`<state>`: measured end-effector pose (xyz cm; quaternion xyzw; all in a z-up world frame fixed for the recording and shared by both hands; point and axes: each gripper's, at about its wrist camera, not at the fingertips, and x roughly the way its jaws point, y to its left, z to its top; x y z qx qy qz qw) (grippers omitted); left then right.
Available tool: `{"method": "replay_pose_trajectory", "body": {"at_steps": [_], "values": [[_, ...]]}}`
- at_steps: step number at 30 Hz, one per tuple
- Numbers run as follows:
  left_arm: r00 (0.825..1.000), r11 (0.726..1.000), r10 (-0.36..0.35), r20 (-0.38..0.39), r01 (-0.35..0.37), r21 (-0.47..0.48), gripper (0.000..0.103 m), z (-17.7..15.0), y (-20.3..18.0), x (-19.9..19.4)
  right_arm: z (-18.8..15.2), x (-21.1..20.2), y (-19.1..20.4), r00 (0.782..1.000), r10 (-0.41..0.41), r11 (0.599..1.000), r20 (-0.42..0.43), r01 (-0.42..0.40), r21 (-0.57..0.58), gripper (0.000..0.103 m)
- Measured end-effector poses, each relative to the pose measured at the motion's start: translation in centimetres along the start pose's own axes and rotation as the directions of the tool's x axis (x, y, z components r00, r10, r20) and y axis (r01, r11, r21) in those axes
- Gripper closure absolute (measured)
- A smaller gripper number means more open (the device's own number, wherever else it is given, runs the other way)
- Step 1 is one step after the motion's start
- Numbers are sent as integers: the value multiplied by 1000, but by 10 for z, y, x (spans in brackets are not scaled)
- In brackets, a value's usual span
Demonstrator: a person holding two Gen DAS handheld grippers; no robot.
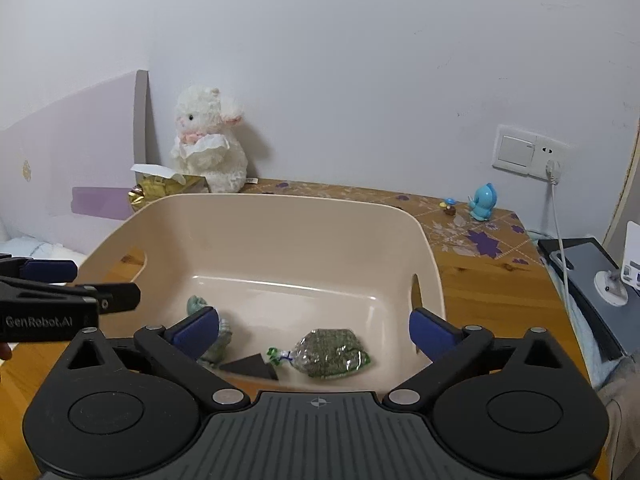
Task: Organize objects
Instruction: 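Carry both boxes over the basket and release them inside, then return both tools to the star box and tissue pack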
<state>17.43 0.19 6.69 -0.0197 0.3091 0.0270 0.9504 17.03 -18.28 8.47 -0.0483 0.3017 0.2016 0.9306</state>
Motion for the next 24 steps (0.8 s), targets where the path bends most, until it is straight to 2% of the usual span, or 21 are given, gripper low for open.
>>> {"method": "replay_pose_trajectory", "body": {"at_steps": [11,17,24], "values": [[1000,1000,9,26,-8,-18,20,-27,17,-39,-23,-31,18,999,16,998,-32,-18,-61,0],[1000,1000,26,-17,-26,-12,20,-50,26,-39,-41,-30,27,997,28,998,-72,-31,-53,0],[994,998,58,-98,-59,-3,20,-77,37,-20,-64,-10,41,988,35,999,-152,-41,-31,0]]}}
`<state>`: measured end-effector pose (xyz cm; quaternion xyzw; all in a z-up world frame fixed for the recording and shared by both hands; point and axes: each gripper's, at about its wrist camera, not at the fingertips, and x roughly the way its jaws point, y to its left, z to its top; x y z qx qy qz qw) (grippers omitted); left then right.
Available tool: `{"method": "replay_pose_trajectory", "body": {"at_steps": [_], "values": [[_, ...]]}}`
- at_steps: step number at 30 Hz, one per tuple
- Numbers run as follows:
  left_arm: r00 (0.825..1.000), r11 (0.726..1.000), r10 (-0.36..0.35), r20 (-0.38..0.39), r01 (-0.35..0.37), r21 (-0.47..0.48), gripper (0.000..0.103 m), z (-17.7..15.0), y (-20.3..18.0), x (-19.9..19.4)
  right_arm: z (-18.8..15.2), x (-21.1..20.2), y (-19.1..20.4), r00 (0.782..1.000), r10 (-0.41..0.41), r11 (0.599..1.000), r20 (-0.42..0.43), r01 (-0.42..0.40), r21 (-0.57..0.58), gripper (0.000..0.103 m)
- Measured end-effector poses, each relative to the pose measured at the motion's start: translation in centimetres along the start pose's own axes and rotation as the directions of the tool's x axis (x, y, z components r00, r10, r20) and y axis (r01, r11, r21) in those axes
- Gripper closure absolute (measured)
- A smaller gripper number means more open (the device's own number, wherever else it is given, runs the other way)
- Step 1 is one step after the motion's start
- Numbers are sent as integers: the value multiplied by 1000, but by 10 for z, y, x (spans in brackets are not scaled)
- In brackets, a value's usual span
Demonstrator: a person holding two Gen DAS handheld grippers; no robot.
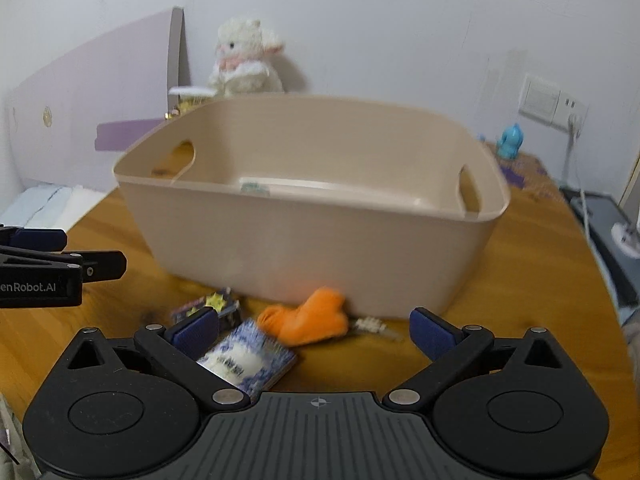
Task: Organize objects
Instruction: 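Return both tools to the star box and tissue pack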
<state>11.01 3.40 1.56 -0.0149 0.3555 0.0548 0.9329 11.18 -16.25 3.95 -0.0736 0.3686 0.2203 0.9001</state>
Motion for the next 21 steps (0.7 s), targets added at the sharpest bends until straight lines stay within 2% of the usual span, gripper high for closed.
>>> {"method": "replay_pose_trajectory", "body": {"at_steps": [6,14,17,21], "values": [[999,1000,25,-47,-26,-6,20,-13,7,15,-12,23,17,999,-3,1000,-34,4,15,0],[996,999,37,-78,-40,-34,20,-22,16,28,-24,46,39,997,-28,997,-76,23,-68,0],[996,999,35,-80,-38,-33,20,-22,15,30,-30,48,39,996,-54,993,-78,46,-106,0],[997,999,22,-74,-25,-42,20,-19,15,31,-34,45,27,995,-49,996,-87,42,-84,0]]}}
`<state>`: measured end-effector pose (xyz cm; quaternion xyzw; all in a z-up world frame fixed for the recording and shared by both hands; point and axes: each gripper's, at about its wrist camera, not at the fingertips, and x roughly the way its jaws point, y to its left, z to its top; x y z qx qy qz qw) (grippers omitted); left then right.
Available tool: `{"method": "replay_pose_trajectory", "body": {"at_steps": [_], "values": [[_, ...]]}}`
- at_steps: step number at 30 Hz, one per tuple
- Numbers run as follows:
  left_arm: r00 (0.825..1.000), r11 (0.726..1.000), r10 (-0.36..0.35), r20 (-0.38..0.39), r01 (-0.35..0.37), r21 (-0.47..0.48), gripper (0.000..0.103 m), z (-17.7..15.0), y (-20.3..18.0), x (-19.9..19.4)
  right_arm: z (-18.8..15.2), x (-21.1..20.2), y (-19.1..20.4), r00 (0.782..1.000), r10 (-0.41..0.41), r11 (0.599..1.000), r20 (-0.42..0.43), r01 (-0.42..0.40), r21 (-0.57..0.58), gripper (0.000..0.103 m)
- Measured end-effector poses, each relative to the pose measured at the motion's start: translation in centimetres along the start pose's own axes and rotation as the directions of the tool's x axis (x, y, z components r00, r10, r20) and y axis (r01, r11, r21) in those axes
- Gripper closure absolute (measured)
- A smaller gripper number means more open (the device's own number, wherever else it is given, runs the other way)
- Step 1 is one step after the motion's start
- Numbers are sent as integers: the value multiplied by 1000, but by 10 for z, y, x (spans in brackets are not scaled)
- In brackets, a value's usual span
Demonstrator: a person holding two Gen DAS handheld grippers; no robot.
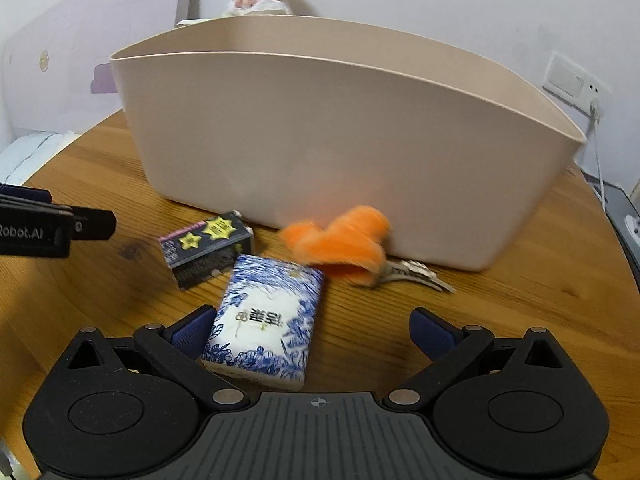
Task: Organize objects
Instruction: 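Return both tools to the star box and tissue pack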
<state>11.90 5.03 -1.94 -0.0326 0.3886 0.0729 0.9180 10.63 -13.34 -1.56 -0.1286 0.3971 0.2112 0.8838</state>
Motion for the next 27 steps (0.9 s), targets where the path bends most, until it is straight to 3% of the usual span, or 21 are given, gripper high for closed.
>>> {"method": "replay_pose_trajectory", "body": {"at_steps": [5,13,27], "values": [[999,999,-33,15,33,-11,20,0,-2,-3,-6,-5,-10,1000,-18,1000,-1,18,-4,0],[997,997,-72,21,72,-19,20,-3,-5,-7,-16,-6,-21,1000,23,999,-8,-23,38,0],[989,988,-149,11,148,48,20,-8,-23,-10,-19,-4,-32,999,37,998,-2,-37,46,5]]}}
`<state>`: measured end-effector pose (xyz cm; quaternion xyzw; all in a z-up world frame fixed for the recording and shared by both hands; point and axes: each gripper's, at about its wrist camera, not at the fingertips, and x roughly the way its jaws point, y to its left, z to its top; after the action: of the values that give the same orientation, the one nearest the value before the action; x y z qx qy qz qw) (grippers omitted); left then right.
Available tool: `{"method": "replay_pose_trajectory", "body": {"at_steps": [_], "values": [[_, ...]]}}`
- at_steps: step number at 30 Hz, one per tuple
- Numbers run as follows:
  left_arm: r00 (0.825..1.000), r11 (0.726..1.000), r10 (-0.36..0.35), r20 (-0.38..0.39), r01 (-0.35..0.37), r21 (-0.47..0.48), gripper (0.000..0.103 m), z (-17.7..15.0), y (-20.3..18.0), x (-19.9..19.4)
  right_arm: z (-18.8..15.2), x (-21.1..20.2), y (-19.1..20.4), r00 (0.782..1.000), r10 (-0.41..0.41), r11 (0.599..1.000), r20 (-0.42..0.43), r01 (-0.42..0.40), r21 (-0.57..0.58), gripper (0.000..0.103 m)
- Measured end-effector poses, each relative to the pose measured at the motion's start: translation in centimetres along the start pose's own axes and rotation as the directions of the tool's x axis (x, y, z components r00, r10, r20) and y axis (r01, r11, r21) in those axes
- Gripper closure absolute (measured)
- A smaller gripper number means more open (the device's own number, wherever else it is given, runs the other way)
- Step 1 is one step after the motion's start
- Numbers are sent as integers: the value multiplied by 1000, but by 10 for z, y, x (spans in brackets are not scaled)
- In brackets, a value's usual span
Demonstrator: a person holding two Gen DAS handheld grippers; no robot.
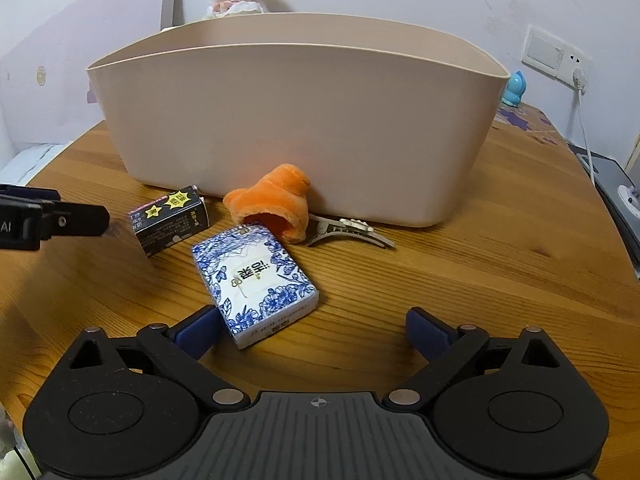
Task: Organize objects
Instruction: 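Return both tools to the star box and tissue pack, then grasp the black star box with the left tool while the right tool grasps the tissue pack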
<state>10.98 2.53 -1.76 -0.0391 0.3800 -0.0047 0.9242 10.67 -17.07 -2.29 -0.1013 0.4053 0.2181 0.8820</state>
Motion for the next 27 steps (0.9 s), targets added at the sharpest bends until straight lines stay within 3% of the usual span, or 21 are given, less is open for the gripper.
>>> {"method": "replay_pose_trajectory", "body": {"at_steps": [10,14,16,17,19,21,27], "values": [[998,996,-59,-34,61,71,20,-2,-24,31,-8,-7,1,1000,-8,999,18,8,-37,8],[998,994,-55,-7,56,92,25,-4,-33,41,-3,-9,0,1000,18,1000,21,-18,-23,21],[999,990,-51,13,49,135,40,-5,-39,42,5,-8,0,999,24,999,24,-24,-23,30],[999,986,-50,20,46,160,45,-5,-43,43,6,-9,0,999,30,999,25,-29,-25,40],[996,979,-82,24,76,187,64,-6,-47,41,7,-11,3,999,46,998,25,-45,-33,52],[994,974,-105,18,99,206,73,-6,-49,40,7,-12,6,999,45,998,24,-44,-52,53],[992,964,-123,-8,121,235,78,-8,-50,36,5,-19,12,998,65,996,21,-64,-66,58]]}}
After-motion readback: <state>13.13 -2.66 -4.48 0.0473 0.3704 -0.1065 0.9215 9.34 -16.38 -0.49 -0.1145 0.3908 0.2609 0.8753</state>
